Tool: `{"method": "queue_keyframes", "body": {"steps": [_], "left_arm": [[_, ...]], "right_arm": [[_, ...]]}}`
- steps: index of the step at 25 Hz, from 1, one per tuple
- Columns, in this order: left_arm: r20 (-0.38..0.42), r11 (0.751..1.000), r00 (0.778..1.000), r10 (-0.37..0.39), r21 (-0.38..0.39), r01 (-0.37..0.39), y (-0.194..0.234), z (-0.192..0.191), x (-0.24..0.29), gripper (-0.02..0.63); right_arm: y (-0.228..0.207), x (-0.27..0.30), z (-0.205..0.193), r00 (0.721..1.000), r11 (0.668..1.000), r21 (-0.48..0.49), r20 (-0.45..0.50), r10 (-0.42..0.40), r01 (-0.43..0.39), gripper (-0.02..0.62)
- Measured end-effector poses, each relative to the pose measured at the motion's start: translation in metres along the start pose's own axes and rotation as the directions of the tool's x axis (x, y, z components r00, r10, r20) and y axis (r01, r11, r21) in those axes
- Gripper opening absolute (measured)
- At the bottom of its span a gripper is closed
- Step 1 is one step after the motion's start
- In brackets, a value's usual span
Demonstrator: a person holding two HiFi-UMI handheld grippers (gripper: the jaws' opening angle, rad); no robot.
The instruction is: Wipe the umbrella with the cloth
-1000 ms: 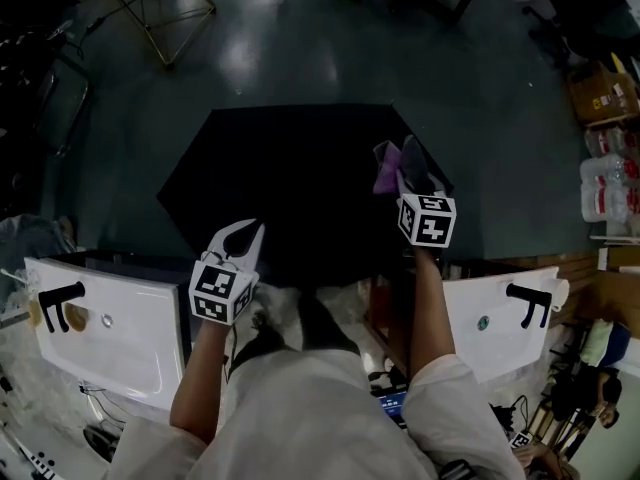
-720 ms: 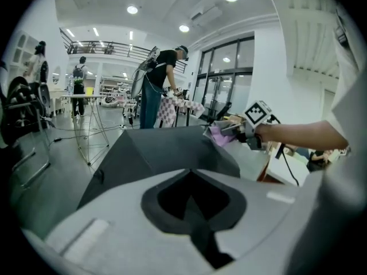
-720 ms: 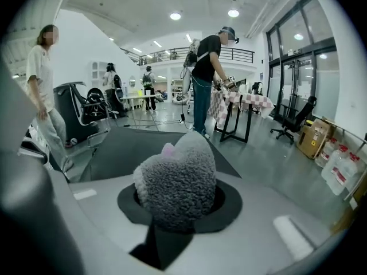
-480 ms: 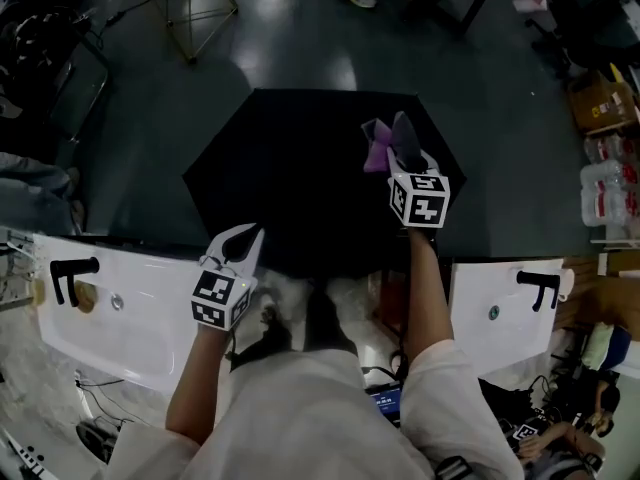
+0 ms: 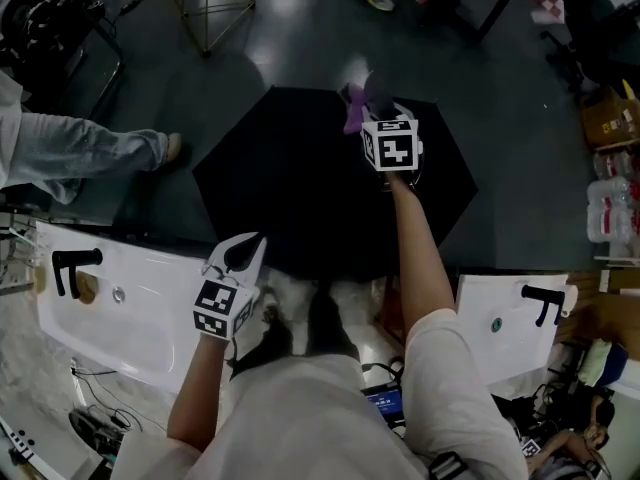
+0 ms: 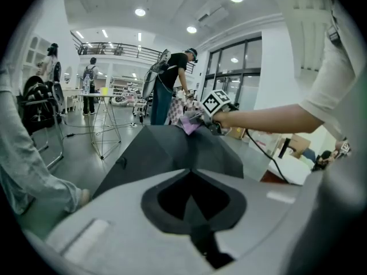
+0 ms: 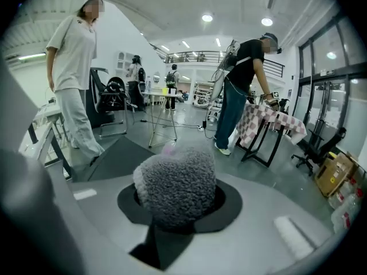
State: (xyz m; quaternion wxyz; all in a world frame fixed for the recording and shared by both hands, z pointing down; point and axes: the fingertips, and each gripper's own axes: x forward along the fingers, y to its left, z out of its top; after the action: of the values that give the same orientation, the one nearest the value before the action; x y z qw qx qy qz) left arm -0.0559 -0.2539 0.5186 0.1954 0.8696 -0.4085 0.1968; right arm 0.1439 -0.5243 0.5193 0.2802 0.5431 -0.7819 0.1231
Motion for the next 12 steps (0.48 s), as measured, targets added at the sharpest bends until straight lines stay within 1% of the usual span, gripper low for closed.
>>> {"method": "queue_keyframes", "body": {"steps": [2, 5, 12], "left_arm": [[-0.002, 1.000, 1.000, -0.001, 0.002, 0.001, 0.002, -0.002, 0.001, 0.005], [-0.004, 1.000, 1.000, -0.004, 0.004, 0.004, 0.003, -0.003, 0.005, 0.005], [-0.016, 0.999, 0.999, -0.035, 0.012, 0.035, -0.006, -0.008, 0.012, 0.005]], "right_arm": [[0.007, 0.010, -0.007, 1.000, 1.000, -0.012, -0.027, 0.006, -0.006, 0.121], [0.015, 0.016, -0.023, 0.998, 1.000, 0.000, -0.053, 0.018, -0.018, 0.121], [0.029, -0.003, -0.064, 0.997, 0.999, 0.027, -0.070, 0.027, -0.025, 0.123]]}}
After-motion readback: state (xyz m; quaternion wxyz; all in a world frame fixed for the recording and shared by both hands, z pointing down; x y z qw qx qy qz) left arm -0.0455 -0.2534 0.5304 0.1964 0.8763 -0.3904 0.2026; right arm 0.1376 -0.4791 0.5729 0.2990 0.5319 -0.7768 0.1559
